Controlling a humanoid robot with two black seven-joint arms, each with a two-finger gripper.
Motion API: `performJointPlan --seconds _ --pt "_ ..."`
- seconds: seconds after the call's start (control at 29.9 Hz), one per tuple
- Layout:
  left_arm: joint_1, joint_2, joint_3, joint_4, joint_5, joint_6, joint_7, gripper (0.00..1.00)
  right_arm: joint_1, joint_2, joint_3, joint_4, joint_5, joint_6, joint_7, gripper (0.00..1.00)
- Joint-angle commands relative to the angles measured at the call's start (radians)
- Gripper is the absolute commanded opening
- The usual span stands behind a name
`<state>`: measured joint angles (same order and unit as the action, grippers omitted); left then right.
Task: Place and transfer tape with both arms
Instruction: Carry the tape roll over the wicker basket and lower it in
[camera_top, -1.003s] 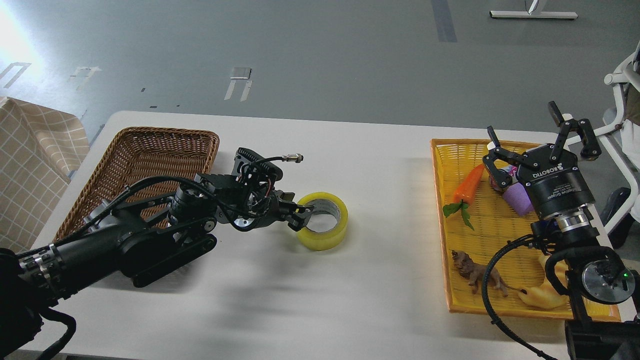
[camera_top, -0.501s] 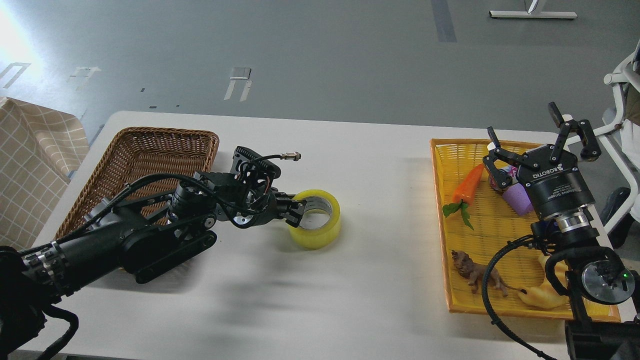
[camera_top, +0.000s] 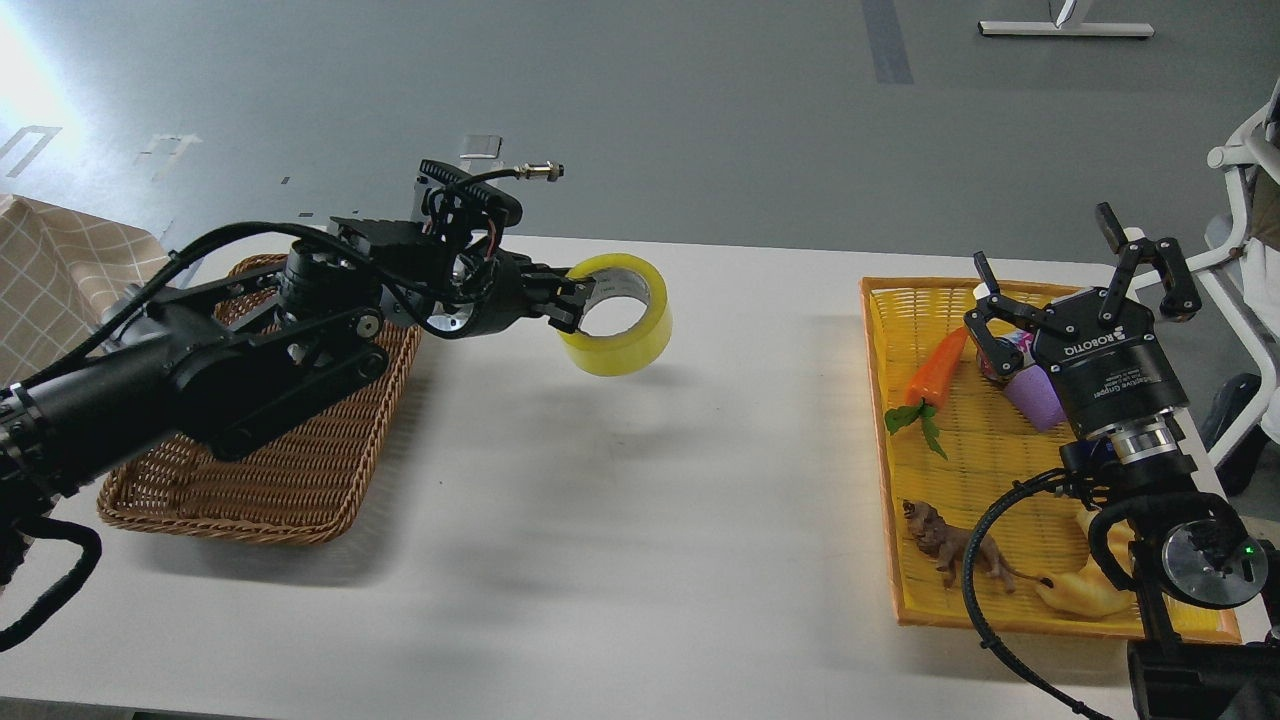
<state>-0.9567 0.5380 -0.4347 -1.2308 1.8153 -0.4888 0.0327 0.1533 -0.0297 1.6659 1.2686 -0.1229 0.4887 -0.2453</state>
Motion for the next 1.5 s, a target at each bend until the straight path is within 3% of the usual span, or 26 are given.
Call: performJointPlan --seconds 0.0,0.4,0.7,1.04,1.47 --pt "-0.022 0.065 0.004 0.001 -0.021 0.000 0.000 0.00 0.000 0.002 0.000 0.002 -0.001 0.000 0.000 0.99" --pt "-0.002 0.284 0.008 0.002 -0.016 0.000 0.001 0.00 0.003 0.002 -0.006 0.002 0.000 0.000 0.000 0.99" --pt "0.093 0.396 0.007 0.005 -0.025 0.000 0.000 0.00 0.009 0.008 -0.015 -0.005 -0.001 0.000 0.000 0.99" --pt "0.200 0.419 0.005 0.027 -0.027 0.038 0.003 0.00 0.009 0.011 -0.018 -0.003 -0.001 0.000 0.000 0.99" --pt "0.280 0.404 0.007 0.145 -0.067 0.101 0.000 0.00 0.006 0.011 -0.018 -0.003 -0.001 0.000 0.000 0.99"
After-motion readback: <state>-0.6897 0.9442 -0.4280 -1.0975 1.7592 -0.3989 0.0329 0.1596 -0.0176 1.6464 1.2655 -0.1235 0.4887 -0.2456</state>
